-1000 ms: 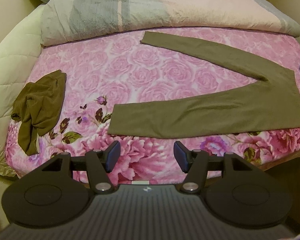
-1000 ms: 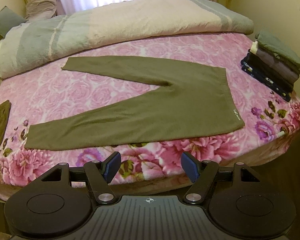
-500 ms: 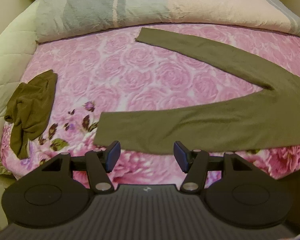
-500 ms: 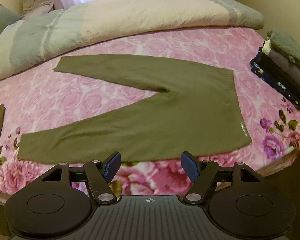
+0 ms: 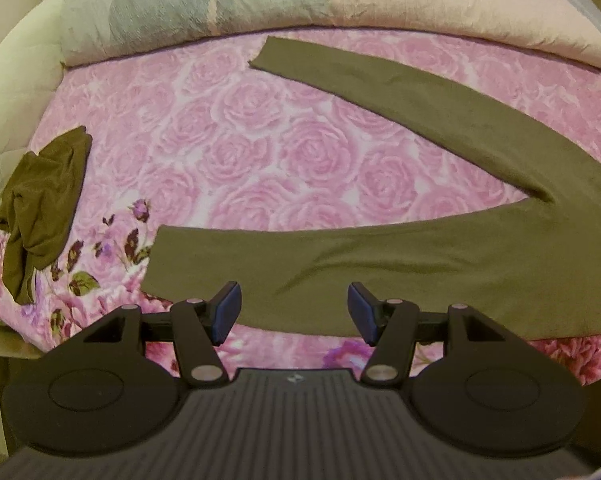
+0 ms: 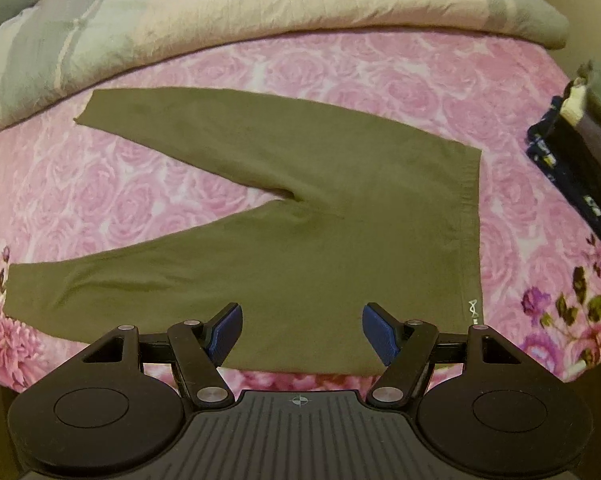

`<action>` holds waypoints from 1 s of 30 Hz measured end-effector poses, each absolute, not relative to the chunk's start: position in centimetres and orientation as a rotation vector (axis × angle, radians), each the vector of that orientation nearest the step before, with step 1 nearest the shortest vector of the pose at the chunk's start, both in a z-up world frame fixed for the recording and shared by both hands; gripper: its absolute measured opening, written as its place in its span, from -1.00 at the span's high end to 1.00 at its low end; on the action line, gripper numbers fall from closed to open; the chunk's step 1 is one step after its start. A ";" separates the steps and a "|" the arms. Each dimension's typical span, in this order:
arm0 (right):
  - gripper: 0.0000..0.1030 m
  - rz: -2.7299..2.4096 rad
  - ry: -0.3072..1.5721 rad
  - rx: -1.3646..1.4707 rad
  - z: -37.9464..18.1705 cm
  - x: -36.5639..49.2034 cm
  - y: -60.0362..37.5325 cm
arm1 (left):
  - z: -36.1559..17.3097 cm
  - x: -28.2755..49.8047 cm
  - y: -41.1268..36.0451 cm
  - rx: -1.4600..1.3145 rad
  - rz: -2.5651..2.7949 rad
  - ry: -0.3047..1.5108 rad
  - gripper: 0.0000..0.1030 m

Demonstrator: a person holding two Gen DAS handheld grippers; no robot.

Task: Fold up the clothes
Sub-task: 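Move both grippers to the pants waistband corners and close them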

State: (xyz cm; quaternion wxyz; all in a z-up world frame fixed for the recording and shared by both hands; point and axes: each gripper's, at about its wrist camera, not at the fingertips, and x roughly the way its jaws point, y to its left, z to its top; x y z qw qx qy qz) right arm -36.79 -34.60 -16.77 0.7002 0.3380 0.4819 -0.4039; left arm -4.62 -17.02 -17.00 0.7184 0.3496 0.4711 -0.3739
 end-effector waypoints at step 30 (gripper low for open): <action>-0.35 -1.064 1.061 0.755 -29.7 -47.9 -51.7 | -31.1 -5.8 -38.3 0.849 -1.450 0.830 0.02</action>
